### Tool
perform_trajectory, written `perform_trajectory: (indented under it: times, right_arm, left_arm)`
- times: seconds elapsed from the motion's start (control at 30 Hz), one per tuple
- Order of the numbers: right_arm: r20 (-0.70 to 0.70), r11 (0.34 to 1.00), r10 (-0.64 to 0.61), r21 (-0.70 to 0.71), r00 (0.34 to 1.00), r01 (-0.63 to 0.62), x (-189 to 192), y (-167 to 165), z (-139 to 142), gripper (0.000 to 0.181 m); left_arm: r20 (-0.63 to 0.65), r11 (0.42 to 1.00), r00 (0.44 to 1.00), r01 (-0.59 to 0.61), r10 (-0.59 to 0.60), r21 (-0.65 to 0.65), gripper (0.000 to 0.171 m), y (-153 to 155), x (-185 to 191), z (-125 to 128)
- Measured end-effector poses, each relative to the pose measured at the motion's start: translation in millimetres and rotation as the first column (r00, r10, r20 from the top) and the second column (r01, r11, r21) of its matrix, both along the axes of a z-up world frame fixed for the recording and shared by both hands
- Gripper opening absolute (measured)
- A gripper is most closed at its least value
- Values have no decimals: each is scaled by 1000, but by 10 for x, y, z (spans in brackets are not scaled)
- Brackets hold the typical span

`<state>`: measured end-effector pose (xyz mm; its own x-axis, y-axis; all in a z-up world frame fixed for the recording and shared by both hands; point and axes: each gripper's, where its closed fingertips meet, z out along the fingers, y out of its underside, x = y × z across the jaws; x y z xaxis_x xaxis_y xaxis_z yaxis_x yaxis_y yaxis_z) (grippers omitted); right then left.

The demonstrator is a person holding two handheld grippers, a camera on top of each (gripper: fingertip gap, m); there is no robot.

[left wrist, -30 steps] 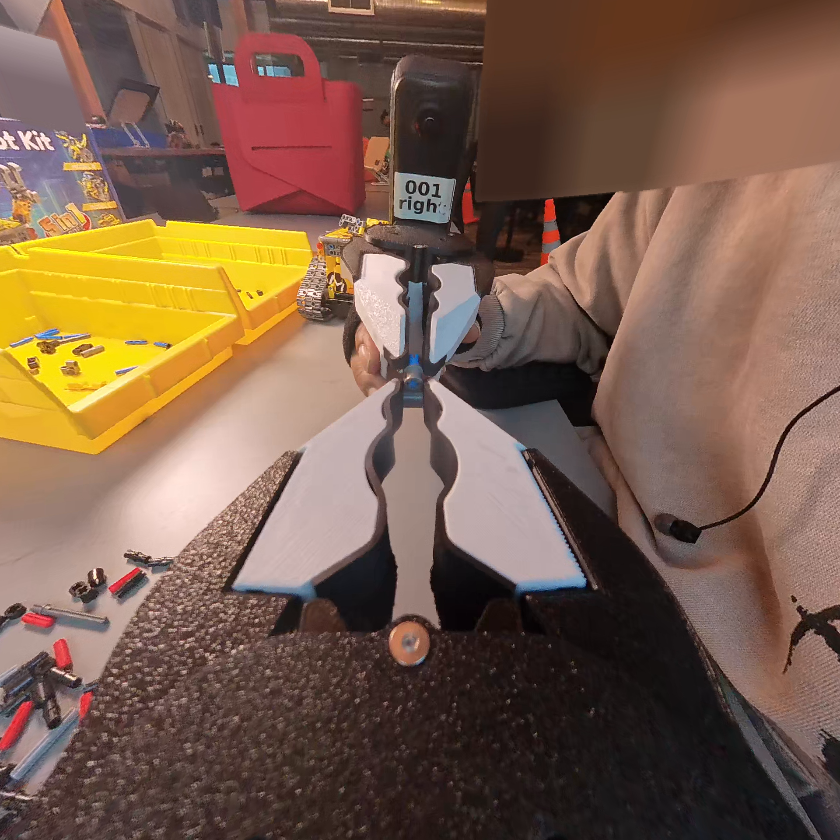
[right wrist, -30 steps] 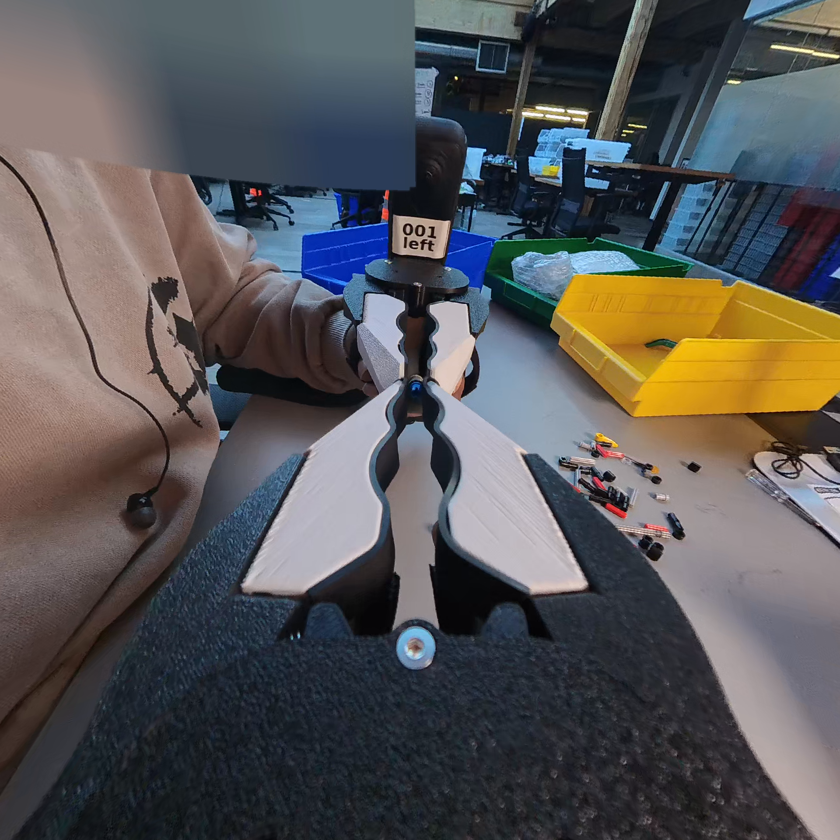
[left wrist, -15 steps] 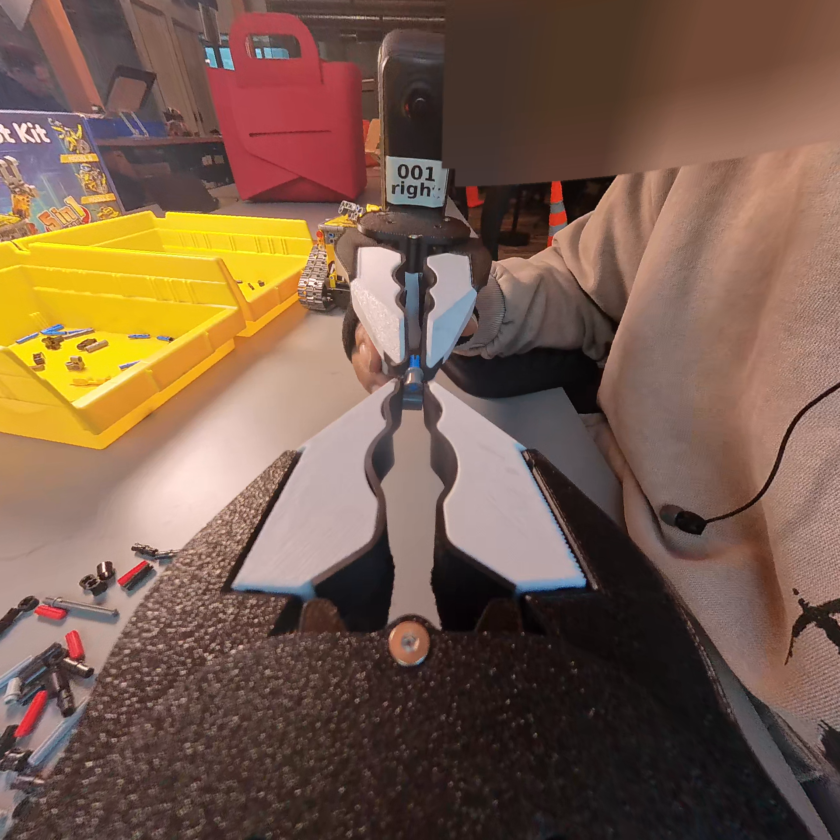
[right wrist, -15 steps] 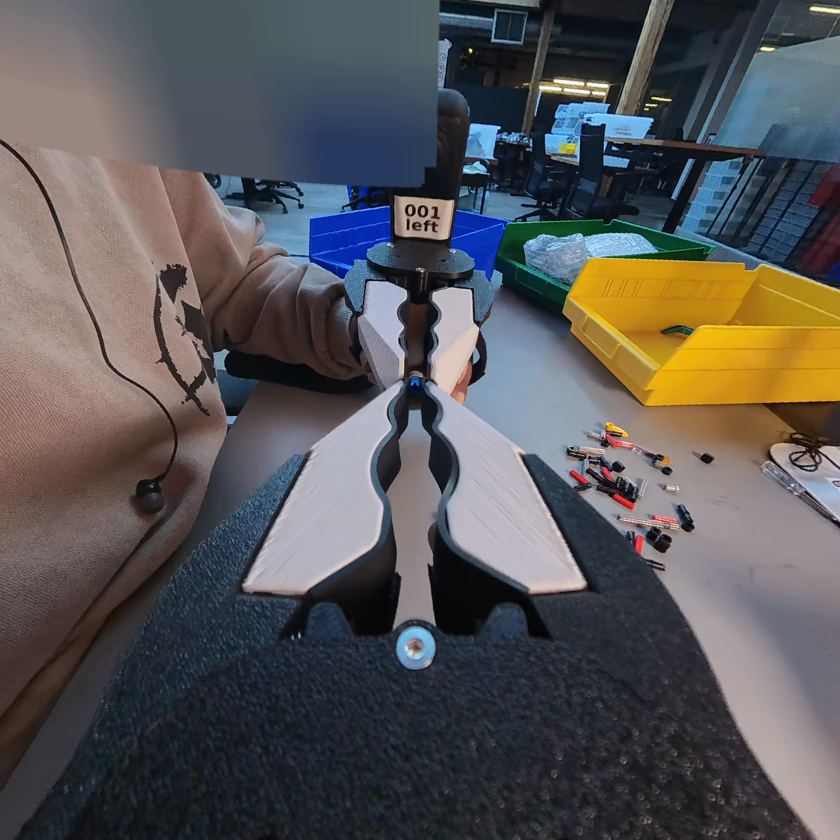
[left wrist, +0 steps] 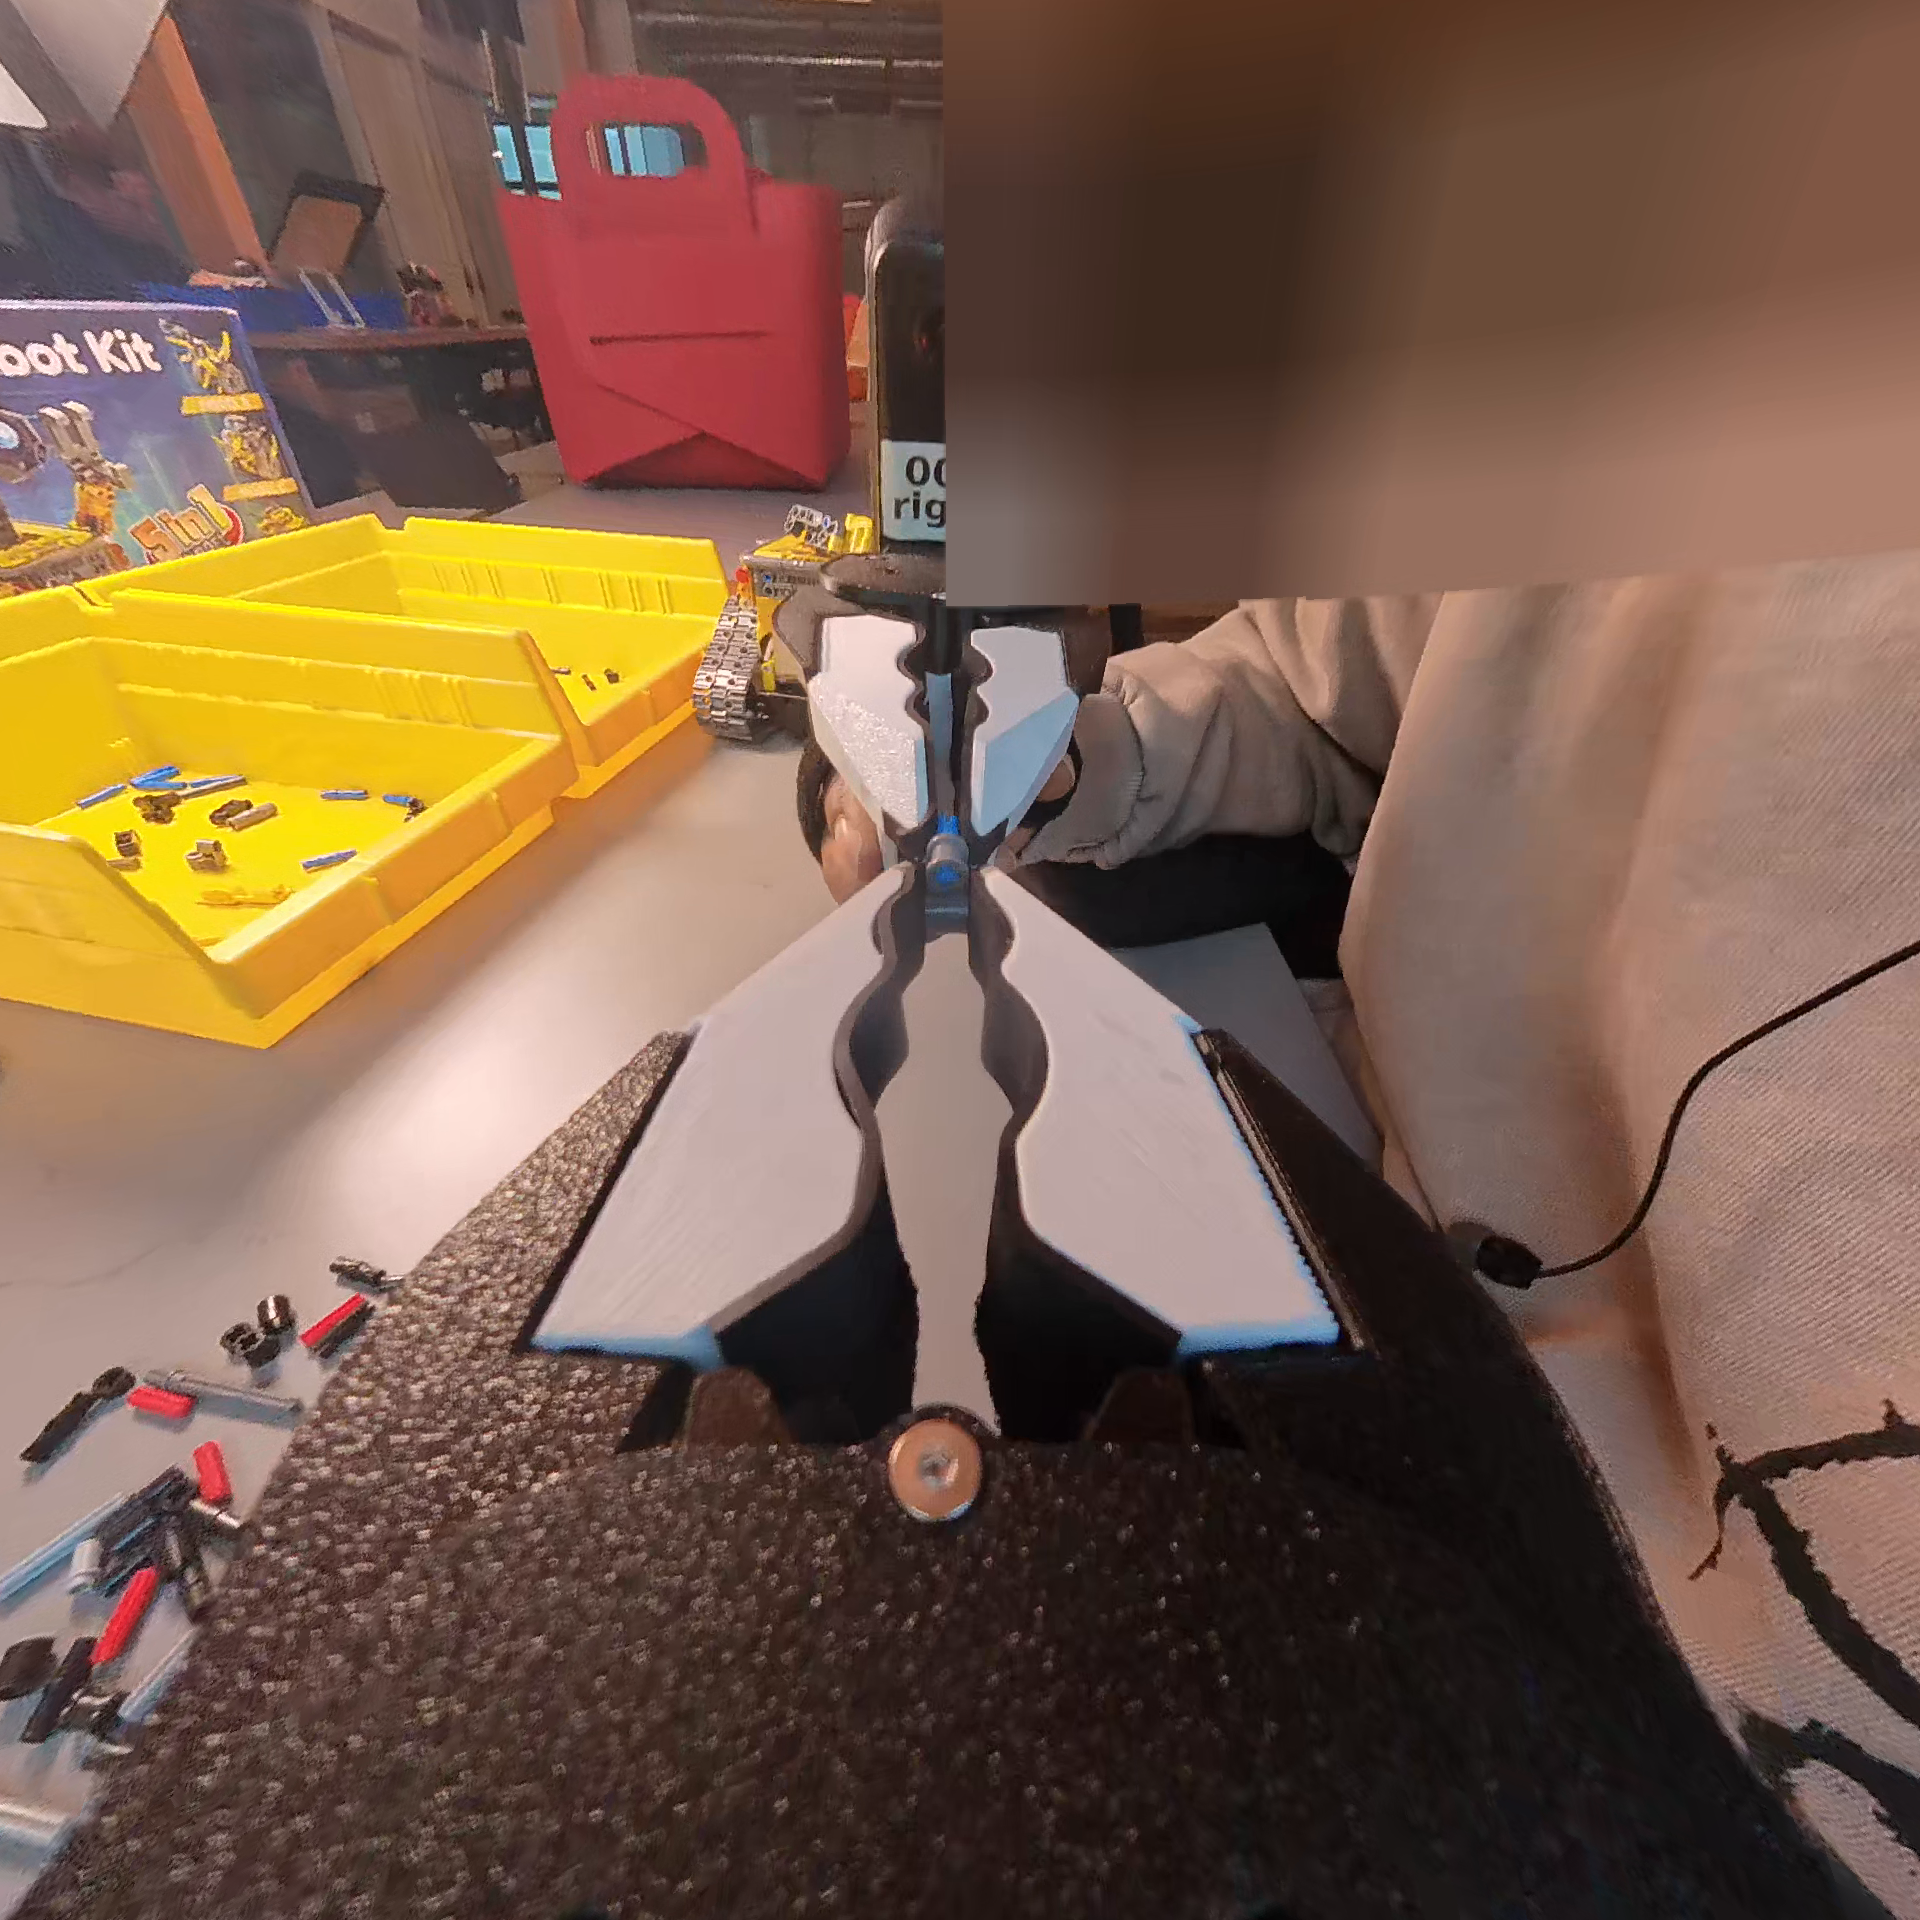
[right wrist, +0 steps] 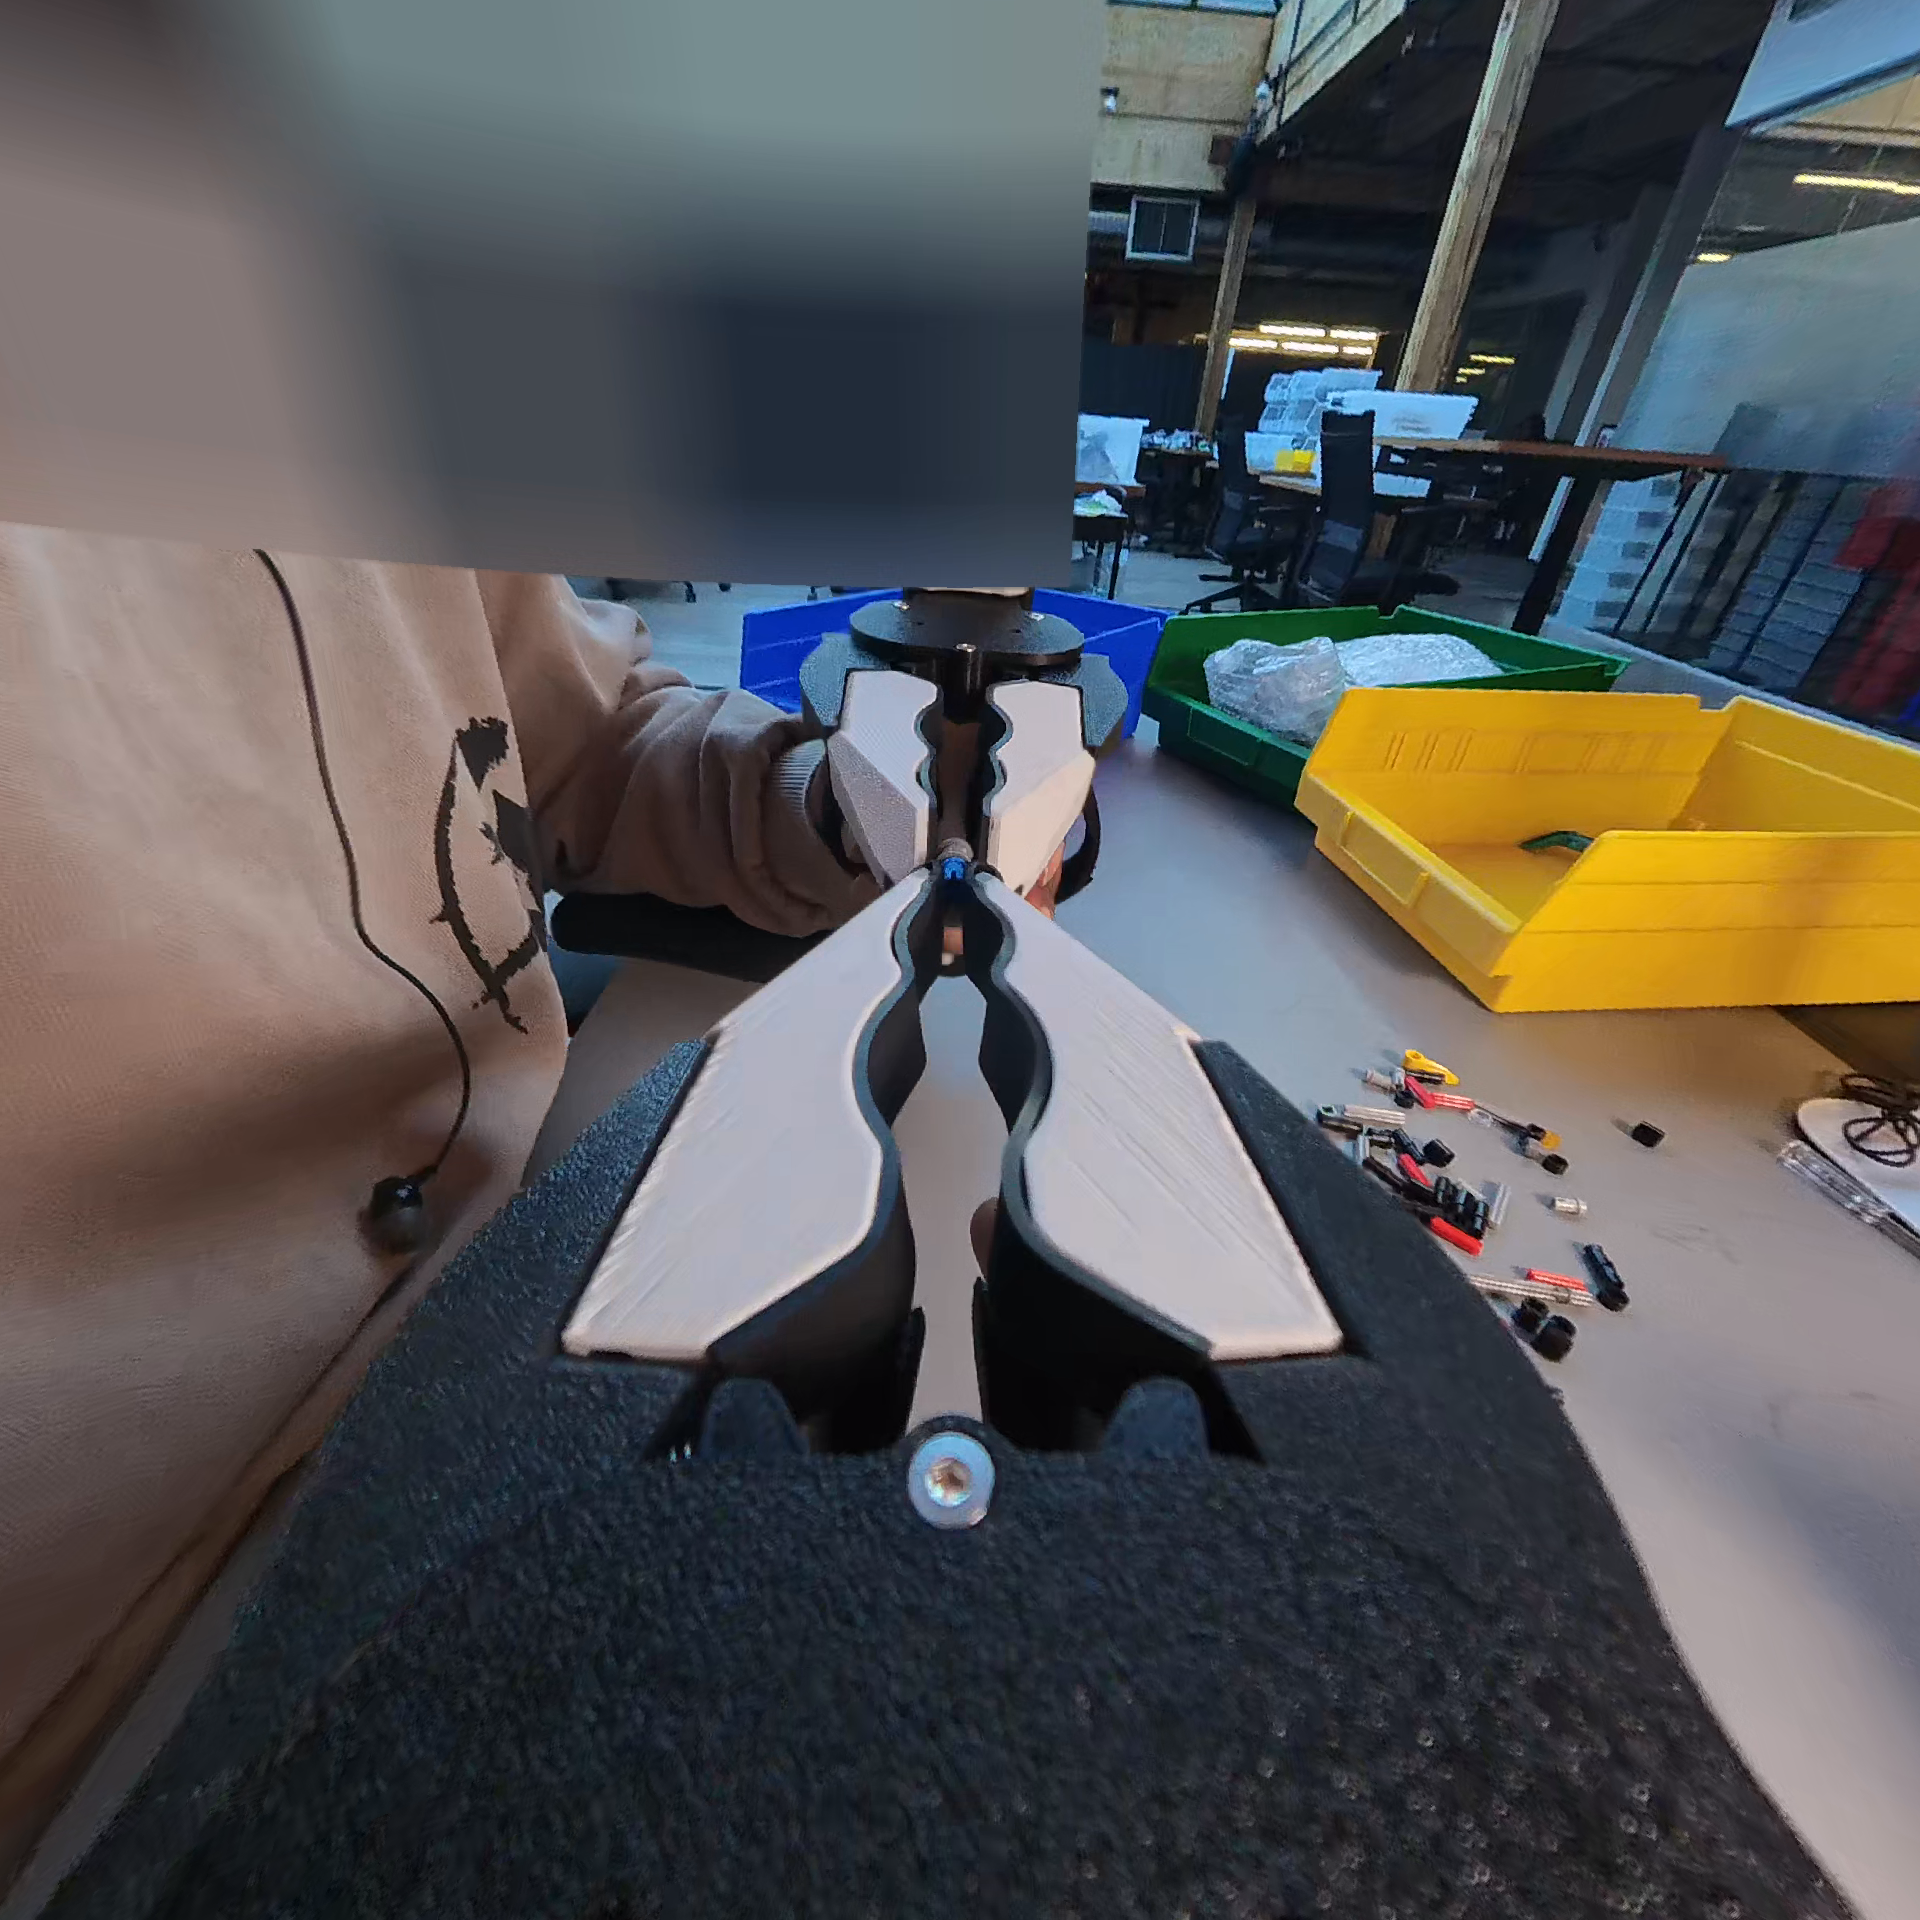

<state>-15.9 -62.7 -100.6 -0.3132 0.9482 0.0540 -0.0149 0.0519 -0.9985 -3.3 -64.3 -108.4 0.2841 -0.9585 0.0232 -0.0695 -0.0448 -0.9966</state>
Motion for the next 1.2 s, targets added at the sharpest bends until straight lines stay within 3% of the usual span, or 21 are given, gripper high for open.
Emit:
perform_trajectory:
  times: [0.1, 0.2, 0.23, 0.3, 0.37, 0.5, 0.67, 0.77, 0.87, 0.97, 1.07, 1.17, 1.2]
  right_arm:
    - [-10, 999, 27, -34, 1000, -27, 17, -15, 30, 1]
    - [-155, 980, -66, -194, 986, 35, 355, 390, 333, 0]
    - [-123, 988, -89, -139, 988, 72, 339, 402, 259, 0]
    - [-91, 993, -20, -119, 996, 9, 149, 190, 149, 1]
    - [-71, 992, 0, -127, 998, -9, 80, 201, 110, 1]
    - [-54, 988, -31, -152, 998, 22, 127, 325, 49, 1]
    - [-20, 990, -48, -136, 999, 45, 131, 343, -45, 2]
    - [21, 988, -119, -92, 993, 121, 129, 487, -163, 2]
    - [15, 962, -271, -30, 962, 271, 208, 815, -114, 2]
    - [-7, 824, -564, 67, 826, 563, 547, 1488, 190, 2]
    - [43, 579, -813, 158, 580, 800, 1231, 2238, 563, 2]
    - [132, 331, -944, 344, 304, 879, 1999, 3025, 674, 3]
    - [198, 303, -950, 386, 242, 872, 2206, 3279, 590, 3]
  left_arm:
    - [53, 1000, 999, 10, -9, -18, 7, -13, -28, 66]
    - [310, 993, 943, -114, 121, -40, 6, 178, -705, 519]
    - [259, 992, 958, -127, 125, -11, 7, 171, -676, 468]
    - [160, 998, 985, -66, 65, -2, 7, 109, -348, 274]
    - [79, 998, 995, -59, 60, -15, 8, 148, -238, 116]
    - [25, 991, 994, -101, 103, -89, 7, 282, -317, -119]
    - [8, 989, 992, -127, 128, -80, 7, 323, -284, -196]
    - [4, 983, 987, -162, 163, -85, 7, 385, -330, -231]
    - [26, 979, 983, -179, 182, -93, 7, 416, -362, -223]
    - [36, 975, 975, -215, 217, -64, 7, 449, -400, -168]
    - [9, 967, 970, -243, 244, -73, 7, 484, -431, -210]
    - [-28, 959, 965, -263, 261, -109, 7, 520, -442, -311]
    - [-36, 957, 965, -263, 261, -121, 7, 524, -433, -339]
